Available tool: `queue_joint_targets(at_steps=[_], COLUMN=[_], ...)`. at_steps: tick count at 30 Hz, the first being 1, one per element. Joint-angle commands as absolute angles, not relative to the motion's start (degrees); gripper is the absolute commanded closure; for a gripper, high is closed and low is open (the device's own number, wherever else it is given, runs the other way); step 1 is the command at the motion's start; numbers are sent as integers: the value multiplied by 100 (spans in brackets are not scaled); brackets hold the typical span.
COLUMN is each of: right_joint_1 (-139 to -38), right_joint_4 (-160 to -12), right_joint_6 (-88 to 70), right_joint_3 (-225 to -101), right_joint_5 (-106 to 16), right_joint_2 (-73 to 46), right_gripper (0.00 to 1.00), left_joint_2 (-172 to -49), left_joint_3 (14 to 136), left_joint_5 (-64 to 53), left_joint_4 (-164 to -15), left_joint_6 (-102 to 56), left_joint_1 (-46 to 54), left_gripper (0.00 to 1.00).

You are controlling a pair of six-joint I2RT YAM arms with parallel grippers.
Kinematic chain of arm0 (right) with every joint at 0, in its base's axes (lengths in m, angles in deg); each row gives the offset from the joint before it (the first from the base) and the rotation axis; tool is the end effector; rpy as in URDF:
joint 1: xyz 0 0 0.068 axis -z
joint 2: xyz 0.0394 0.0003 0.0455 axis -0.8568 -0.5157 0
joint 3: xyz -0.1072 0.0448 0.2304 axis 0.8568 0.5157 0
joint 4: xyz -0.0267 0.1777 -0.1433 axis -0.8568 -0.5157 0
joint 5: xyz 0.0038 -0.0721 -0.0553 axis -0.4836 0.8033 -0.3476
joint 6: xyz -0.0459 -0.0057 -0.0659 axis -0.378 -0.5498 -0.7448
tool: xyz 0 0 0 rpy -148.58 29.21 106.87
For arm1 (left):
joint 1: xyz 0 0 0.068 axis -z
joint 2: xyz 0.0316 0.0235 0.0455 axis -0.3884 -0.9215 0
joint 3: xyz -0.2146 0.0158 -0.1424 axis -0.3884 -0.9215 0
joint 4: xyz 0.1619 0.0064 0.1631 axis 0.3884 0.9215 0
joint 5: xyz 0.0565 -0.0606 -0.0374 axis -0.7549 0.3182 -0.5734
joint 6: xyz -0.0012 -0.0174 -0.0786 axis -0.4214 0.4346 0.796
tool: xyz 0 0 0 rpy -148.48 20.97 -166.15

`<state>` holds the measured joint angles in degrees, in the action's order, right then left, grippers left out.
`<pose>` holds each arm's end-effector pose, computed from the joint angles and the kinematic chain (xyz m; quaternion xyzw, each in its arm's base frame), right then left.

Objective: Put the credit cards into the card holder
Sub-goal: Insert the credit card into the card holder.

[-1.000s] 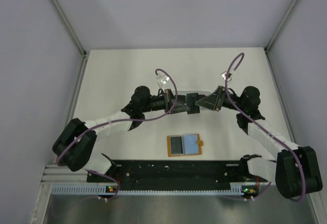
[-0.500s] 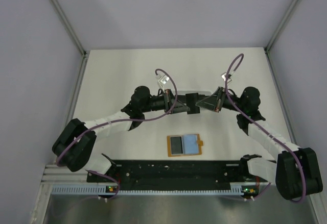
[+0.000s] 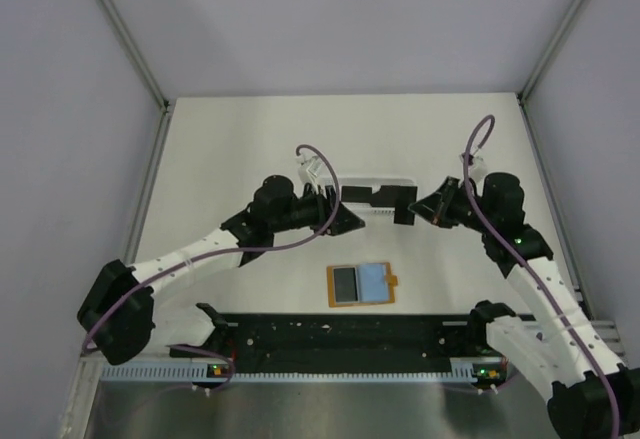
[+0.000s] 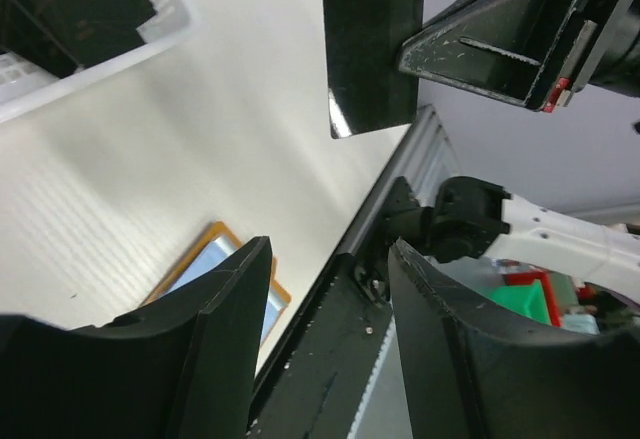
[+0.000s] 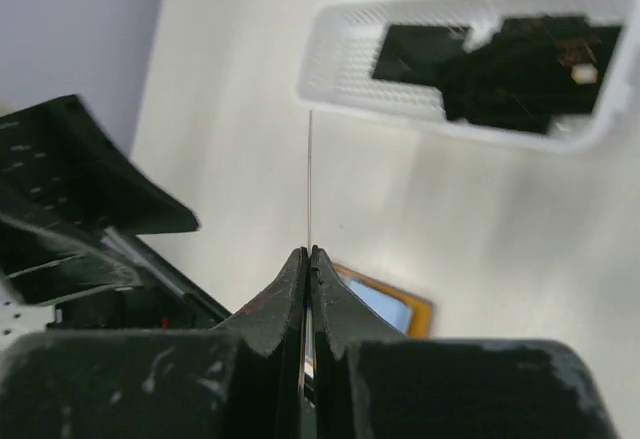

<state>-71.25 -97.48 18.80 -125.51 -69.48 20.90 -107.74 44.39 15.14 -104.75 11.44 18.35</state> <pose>0.1800 0.0770 0.2758 -0.0025 0.8062 0.4252 0.4114 0.1955 -0.2158 0.2614 0.1186 0.7675 -0.5560 0.2962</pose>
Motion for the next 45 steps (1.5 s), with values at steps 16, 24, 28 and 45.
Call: queue_joint_targets(at_steps=[16, 24, 28, 45], right_joint_1=[-10034, -10413, -10650, -11187], right_joint_4=[-12823, -12358, -12182, -12401], right_joint_6=[2894, 3431, 3519, 3879], right_joint_3=[-12589, -12351, -12412, -12413], right_joint_5=[-3996, -3793, -3767, -2738], right_joint_2=[1911, 1805, 1463, 1013], right_gripper=[100, 100, 100, 100], left_joint_2=[-11384, -11376, -11463, -12202], left_joint_3=[4118, 3731, 3704, 4082], left_joint_5=[-1159, -1317, -1317, -1598], left_joint_4=[-9516, -9973, -10193, -10282], left_joint_6=[747, 1073, 1091, 1117], left_joint_1=[3691, 3972, 4104, 4359], left_gripper=[100, 100, 100, 100])
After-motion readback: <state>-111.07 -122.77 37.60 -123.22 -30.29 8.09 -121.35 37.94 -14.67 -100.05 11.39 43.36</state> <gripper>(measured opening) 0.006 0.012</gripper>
